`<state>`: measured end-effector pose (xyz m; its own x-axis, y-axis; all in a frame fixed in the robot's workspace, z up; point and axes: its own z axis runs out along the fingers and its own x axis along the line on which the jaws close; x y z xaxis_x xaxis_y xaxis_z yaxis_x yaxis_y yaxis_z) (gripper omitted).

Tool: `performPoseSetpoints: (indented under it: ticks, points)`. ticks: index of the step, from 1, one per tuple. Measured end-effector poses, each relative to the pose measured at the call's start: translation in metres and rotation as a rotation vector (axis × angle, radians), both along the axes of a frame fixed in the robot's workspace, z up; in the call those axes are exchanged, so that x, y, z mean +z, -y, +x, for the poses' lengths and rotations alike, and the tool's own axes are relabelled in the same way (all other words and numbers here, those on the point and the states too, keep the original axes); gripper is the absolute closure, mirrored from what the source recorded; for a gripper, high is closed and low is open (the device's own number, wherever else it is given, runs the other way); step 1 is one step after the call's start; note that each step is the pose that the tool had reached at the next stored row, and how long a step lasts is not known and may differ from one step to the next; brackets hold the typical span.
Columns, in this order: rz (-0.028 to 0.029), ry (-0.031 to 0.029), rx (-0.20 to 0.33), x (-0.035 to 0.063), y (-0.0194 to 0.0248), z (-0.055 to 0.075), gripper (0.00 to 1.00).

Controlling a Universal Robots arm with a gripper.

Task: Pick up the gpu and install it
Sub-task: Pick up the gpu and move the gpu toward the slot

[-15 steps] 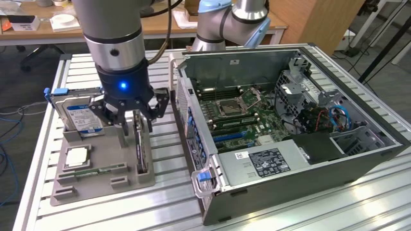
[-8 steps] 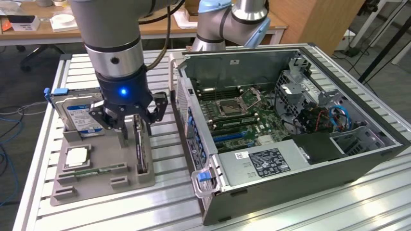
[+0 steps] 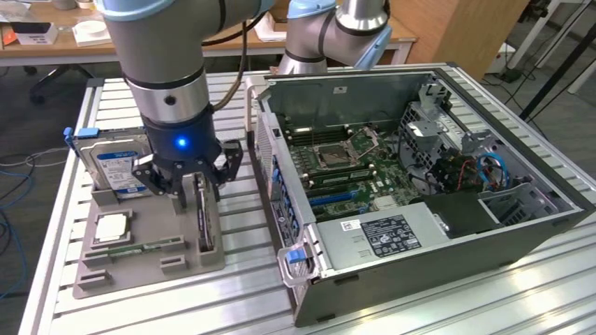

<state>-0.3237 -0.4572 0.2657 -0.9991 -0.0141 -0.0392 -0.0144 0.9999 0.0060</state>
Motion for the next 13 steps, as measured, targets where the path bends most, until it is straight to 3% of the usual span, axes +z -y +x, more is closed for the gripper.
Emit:
performPoseSetpoints:
  ticks: [9,13]
  points:
    - [0.0001,0.0029,-0.002,-0.0165,-0.0011,-0.002,0.46]
    - [0.0,0.0031,-0.008,-0.0213,-0.0067,-0.002,0.46]
